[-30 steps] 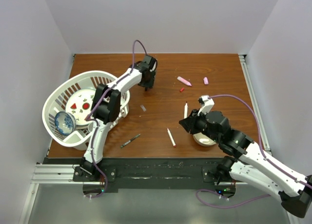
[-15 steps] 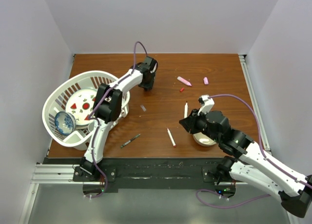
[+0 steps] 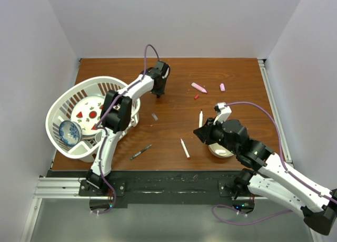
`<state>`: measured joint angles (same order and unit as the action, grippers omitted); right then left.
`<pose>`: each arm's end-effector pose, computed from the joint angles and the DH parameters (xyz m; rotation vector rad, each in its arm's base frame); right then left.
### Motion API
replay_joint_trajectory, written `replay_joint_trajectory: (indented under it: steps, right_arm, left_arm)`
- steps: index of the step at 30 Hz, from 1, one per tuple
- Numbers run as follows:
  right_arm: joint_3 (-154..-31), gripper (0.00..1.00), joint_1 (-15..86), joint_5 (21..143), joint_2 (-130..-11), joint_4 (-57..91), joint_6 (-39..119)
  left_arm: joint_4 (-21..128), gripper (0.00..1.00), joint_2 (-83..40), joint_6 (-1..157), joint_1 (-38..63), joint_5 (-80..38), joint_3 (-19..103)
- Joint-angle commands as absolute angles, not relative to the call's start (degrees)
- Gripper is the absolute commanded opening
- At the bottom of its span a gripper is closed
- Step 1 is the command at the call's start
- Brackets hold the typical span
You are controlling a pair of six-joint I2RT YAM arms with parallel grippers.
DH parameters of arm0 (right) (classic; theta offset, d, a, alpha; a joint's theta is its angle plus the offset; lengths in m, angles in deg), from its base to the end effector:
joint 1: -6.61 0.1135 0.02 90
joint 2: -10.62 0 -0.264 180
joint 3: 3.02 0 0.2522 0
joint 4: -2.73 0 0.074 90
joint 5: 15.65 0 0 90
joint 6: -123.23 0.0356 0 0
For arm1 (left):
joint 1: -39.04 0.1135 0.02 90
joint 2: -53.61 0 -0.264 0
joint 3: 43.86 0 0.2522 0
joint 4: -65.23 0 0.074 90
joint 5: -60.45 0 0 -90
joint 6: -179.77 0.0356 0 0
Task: Insert the pens into the pen caps
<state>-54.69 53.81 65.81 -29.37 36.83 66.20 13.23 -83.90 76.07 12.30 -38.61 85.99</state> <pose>0.1164 0.1180 0.2926 -0.1513 2.0331 0.7611 0.4667 -0.2289 0.1640 0.2389 2.5809 -0.0502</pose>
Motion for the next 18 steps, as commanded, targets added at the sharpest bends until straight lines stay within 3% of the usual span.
replay_joint_trajectory:
  steps: [1,7,8,10,12,15,18]
  right_arm:
    - [-56.86,0.00,53.89,64.24,-28.58,36.53,65.48]
    - [-56.77,0.00,53.89,63.72,-27.70,36.70,65.75]
    - [-56.86,0.00,53.89,63.45,-27.44,36.88,65.92]
    - [-57.04,0.00,53.89,63.19,-27.00,37.23,65.75]
    - [-57.47,0.00,53.89,63.01,-26.73,37.75,65.66]
    - [-58.09,0.00,53.89,63.01,-26.38,38.55,65.66]
    - [-58.53,0.00,53.89,62.92,-25.33,39.51,65.75]
  left_arm:
    - [16.47,0.00,-80.96,79.12,12.76,-33.17,80.74]
    - [26.84,0.04,-70.33,93.07,9.70,-23.93,68.26]
    - [27.47,0.06,-68.05,95.19,8.90,-23.84,65.55]
    - [28.09,0.24,-66.37,100.91,6.63,-23.22,62.99]
    - [28.62,0.32,-64.43,104.51,5.39,-22.43,61.66]
    - [28.53,0.33,-63.11,106.81,4.76,-18.23,60.69]
    - [28.18,0.42,-62.15,106.21,4.68,-18.21,60.86]
